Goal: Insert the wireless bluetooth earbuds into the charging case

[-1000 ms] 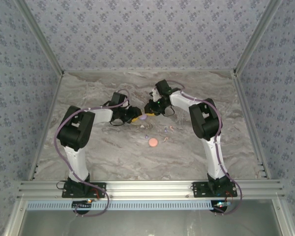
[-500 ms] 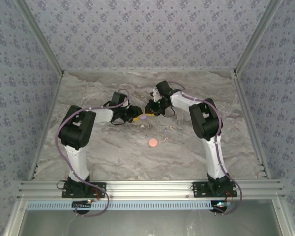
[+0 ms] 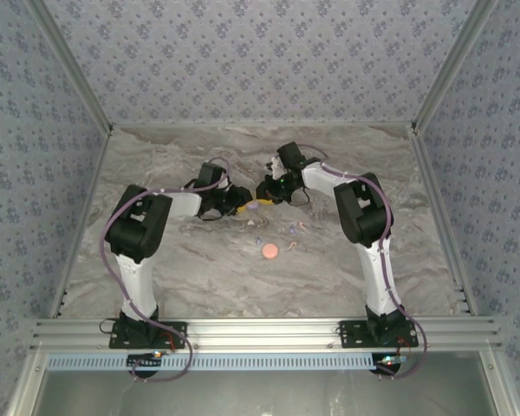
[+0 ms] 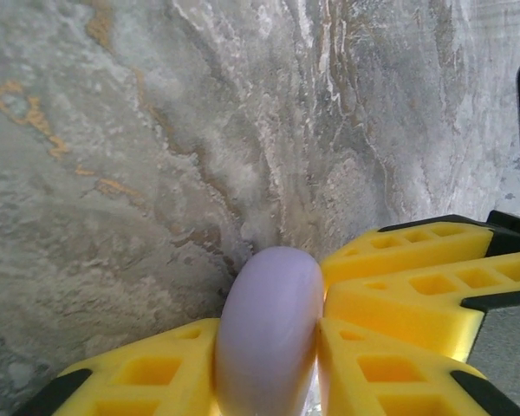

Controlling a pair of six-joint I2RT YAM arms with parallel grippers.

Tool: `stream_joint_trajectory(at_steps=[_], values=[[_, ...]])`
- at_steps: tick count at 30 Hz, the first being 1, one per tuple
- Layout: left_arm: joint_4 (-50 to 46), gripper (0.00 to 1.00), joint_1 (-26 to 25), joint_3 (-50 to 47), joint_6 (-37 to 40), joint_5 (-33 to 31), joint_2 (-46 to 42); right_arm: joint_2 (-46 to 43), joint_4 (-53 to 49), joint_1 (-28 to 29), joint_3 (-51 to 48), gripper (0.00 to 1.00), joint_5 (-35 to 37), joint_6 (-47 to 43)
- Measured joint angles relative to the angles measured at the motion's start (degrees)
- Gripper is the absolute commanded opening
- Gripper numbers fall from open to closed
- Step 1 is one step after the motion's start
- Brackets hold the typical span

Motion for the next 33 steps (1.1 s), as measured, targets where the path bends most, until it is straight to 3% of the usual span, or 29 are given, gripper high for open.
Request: stream_joint_trajectory(at_steps=[9, 16, 27, 33], values=[[1.6, 0.18, -0.4, -0.1, -0.3, 0.2, 0.2, -1.8, 0.9, -0.5, -2.9, 0.32, 0.9, 0.2], [1.0, 0.17, -0.6, -1.5, 2.4, -0.7, -1.8, -9.2, 1.5, -1.4, -9.6, 0.42, 1.4, -0.4], [0.8, 0.18, -0.5, -2.8, 11.6, 1.9, -17.2, -28.8, 9.3, -9.9, -20.9, 0.5, -4.4, -4.8], [3.0, 0.18, -0.5, -3.0, 15.6, 5.9, -24.0, -35.9, 11.9, -11.0, -23.9, 0.53, -10.4, -7.4]])
